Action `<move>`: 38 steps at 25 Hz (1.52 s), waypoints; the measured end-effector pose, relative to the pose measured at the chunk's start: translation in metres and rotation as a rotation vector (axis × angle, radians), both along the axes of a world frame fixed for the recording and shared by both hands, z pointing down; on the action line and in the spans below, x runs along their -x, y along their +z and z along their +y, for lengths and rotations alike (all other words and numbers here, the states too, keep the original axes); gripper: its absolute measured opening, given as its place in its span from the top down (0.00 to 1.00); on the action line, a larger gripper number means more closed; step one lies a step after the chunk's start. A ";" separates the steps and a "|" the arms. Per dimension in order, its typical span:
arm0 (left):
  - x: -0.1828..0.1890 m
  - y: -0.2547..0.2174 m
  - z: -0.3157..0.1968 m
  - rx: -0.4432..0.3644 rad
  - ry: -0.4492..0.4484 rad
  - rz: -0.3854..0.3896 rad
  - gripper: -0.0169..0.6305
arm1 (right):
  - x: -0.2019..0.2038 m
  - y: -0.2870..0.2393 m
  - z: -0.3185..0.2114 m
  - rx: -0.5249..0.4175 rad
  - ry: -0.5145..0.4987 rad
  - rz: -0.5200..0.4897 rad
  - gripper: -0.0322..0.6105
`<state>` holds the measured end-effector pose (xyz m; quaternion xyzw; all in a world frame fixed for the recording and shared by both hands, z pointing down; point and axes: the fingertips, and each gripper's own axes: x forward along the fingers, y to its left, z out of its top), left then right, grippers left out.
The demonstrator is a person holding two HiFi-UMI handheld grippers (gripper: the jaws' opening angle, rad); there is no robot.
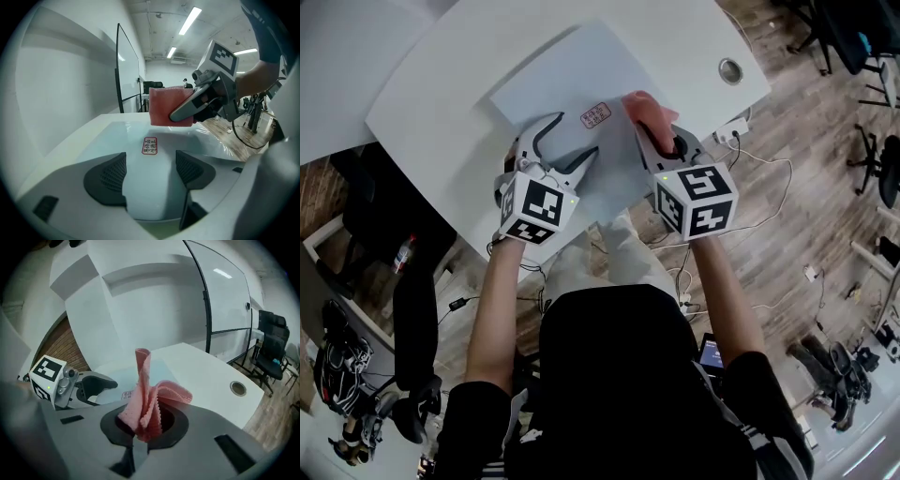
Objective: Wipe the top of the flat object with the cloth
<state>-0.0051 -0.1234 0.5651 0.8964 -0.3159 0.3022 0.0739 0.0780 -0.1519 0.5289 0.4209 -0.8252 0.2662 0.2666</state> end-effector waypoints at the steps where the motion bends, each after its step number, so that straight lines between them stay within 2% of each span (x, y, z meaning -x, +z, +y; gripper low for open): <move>1: 0.000 0.000 0.000 0.001 0.001 0.001 0.47 | 0.000 0.002 -0.003 0.003 -0.008 0.015 0.88; 11: 0.001 0.002 0.000 0.022 0.012 -0.001 0.47 | -0.011 0.015 -0.034 -0.039 -0.070 0.203 0.88; 16: 0.001 0.002 0.000 0.024 0.013 -0.001 0.47 | -0.015 0.026 -0.040 -0.040 -0.082 0.250 0.88; 32: 0.002 0.004 0.001 0.025 0.014 -0.007 0.47 | -0.011 0.036 -0.040 -0.004 -0.103 0.255 0.88; 38: 0.001 0.003 0.000 0.028 0.015 -0.009 0.47 | 0.007 0.033 -0.040 0.007 -0.135 0.237 0.88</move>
